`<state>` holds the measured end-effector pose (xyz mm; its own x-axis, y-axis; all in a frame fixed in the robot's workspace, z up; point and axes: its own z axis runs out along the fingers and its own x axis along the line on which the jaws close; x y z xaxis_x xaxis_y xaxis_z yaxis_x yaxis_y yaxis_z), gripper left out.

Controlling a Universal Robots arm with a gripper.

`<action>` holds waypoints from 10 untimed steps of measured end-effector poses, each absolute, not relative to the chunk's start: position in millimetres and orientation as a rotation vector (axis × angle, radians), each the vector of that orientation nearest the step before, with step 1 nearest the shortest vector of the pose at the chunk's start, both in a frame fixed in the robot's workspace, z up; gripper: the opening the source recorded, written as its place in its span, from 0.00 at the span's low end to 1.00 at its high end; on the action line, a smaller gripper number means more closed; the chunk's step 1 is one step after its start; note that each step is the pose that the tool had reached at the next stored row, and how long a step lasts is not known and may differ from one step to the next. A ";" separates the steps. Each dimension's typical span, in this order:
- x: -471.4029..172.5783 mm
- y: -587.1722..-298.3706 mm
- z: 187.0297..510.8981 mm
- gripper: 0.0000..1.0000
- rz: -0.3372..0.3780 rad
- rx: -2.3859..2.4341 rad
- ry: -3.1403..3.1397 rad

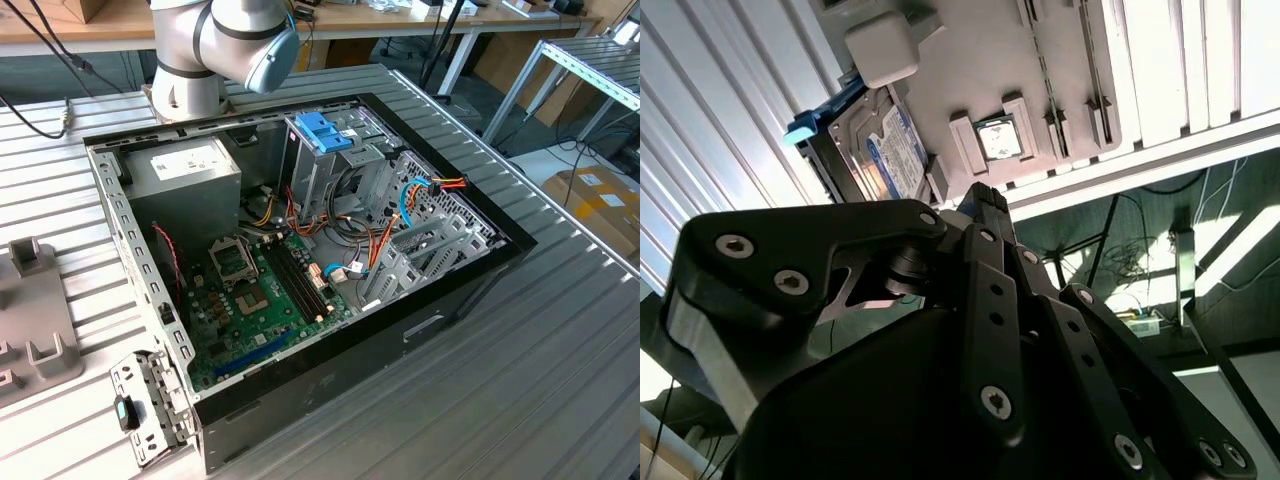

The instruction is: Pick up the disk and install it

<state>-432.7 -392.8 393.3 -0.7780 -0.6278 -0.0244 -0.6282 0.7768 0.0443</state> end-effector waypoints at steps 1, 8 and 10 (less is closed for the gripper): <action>-432.7 -392.8 393.3 0.11 0.078 -1.049 2.952; -432.7 -392.8 393.3 0.11 0.078 -1.086 2.939; -432.7 -392.7 393.3 0.11 0.079 -1.098 2.935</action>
